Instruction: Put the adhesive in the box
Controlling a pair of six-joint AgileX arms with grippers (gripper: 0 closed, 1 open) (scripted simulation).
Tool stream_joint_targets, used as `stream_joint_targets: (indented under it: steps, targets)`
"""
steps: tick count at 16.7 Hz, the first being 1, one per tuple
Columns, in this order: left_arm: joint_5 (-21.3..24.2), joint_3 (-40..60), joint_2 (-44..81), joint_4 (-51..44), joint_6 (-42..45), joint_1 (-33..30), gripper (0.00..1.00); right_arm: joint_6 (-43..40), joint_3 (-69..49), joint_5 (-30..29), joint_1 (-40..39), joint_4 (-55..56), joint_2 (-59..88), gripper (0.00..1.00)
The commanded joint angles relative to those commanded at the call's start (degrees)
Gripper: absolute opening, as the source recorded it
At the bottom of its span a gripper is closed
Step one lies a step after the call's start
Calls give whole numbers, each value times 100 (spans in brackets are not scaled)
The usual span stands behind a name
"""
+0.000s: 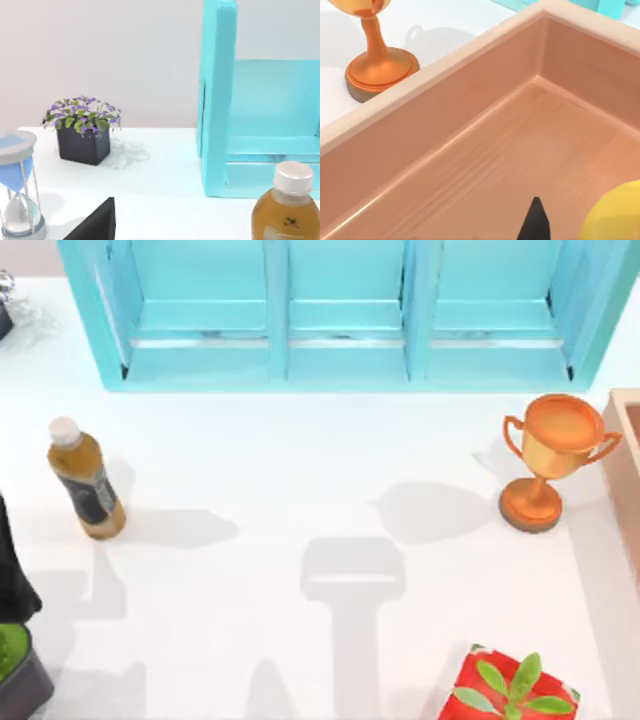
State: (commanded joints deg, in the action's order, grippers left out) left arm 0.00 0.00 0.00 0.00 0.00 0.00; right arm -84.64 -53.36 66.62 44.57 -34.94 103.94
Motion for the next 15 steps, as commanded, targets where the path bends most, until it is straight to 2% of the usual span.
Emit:
stream_joint_targets:
  steps: [3,8,15]
  targets:
    - [0,0,0,0,0,0,100,430,205,25,-155,519,1,0]
    - [0,0,0,0,0,0,100,495,239,27,-179,590,5,0]
    - [0,0,0,0,0,0,100,495,239,27,-179,590,5,53]
